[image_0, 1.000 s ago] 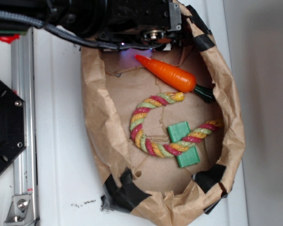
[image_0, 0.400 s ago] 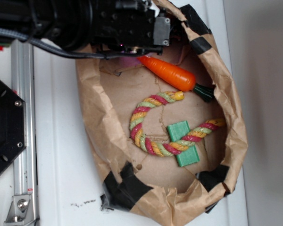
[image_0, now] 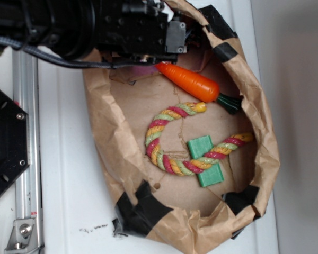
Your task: Grab the rock.
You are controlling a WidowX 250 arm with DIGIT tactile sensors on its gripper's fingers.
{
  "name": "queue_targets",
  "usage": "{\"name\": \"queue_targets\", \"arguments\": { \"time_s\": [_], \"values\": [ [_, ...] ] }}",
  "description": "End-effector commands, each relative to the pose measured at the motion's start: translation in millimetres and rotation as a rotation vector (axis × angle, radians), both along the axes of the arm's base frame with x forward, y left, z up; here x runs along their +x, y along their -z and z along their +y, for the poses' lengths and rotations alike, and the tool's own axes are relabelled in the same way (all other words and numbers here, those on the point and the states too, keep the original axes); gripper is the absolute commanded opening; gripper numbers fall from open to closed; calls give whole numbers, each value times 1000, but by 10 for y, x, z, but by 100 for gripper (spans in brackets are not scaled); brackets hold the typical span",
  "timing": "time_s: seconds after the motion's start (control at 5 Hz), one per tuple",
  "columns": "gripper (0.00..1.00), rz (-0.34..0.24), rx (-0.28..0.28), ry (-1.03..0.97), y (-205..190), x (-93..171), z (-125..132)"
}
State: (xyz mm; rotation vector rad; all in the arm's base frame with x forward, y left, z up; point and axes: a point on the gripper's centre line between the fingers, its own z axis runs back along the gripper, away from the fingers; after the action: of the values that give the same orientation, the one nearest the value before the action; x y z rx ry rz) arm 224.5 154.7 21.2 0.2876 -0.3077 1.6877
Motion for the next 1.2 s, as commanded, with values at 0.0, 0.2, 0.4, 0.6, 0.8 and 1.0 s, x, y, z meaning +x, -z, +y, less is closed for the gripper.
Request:
{"name": "queue_targets", "arguments": {
  "time_s": [0.0, 0.2, 0.4, 0.6, 0.8, 1.0],
  "values": [
    [0, -13, 46, -77, -163, -285, 191],
    [0, 1, 41, -66, -155, -285, 190],
    [0, 42, 12, -3, -172, -251, 168],
    [0, 74, -109, 248, -387, -65, -160],
    [0, 47, -285, 509, -811, 32, -530],
    [0, 27, -376, 767, -1179, 32, -691]
  ]
}}
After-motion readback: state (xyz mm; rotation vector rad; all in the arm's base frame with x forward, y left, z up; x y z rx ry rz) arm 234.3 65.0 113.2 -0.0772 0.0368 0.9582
